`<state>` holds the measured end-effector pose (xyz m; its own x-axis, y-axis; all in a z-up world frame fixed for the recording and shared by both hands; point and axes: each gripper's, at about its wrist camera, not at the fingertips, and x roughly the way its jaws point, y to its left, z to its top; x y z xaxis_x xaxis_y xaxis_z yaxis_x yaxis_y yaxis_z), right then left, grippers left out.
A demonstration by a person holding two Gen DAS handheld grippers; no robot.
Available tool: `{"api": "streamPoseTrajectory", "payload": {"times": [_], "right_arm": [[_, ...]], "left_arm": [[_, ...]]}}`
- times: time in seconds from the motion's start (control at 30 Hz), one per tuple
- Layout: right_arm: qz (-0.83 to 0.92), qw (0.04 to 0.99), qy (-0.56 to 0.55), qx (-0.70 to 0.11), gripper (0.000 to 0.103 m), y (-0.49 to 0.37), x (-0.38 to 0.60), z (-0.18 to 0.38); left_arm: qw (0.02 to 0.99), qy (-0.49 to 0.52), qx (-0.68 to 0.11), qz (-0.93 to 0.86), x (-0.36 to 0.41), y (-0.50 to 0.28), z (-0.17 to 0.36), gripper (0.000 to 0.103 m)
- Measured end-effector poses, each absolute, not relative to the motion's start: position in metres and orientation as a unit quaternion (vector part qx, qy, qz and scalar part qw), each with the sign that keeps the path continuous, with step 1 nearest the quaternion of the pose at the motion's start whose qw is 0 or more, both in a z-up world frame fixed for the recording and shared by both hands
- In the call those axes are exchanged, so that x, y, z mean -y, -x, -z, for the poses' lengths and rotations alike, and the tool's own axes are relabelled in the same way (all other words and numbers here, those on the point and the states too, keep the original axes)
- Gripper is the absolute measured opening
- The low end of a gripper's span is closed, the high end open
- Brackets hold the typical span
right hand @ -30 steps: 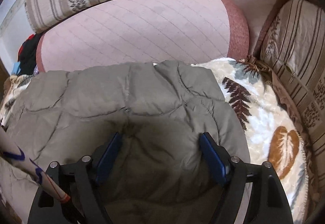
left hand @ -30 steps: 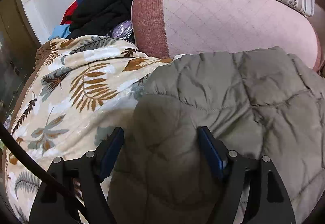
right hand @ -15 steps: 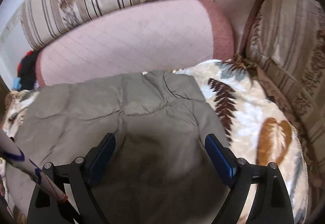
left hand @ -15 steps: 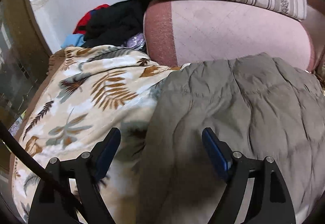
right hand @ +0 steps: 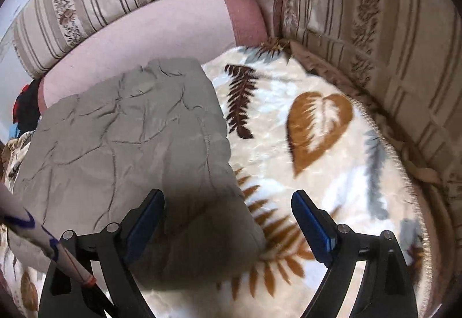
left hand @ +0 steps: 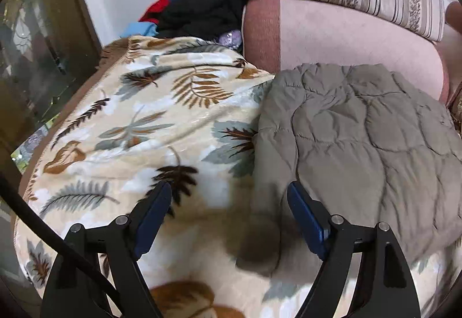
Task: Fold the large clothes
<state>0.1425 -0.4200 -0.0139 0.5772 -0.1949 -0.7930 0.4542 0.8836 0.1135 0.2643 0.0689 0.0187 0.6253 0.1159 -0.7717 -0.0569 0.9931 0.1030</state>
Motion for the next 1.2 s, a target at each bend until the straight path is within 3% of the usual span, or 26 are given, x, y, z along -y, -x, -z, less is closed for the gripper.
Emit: {"api": "streamPoseTrajectory", "payload": {"times": [0.57, 1.2], "right_arm": [[0.124, 0.882, -0.102, -0.442, 0.092, -0.065, 0.318, 0.012], [0.082, 0.887, -0.038, -0.452, 0.092, -0.046, 0.251, 0.01]], "left_arm": [[0.902, -0.017, -0.429, -0.03, -0.04, -0.144, -0.029, 0.082], [0.898, 0.004, -0.44, -0.004, -0.033, -0.105, -0.034, 0.082]]}}
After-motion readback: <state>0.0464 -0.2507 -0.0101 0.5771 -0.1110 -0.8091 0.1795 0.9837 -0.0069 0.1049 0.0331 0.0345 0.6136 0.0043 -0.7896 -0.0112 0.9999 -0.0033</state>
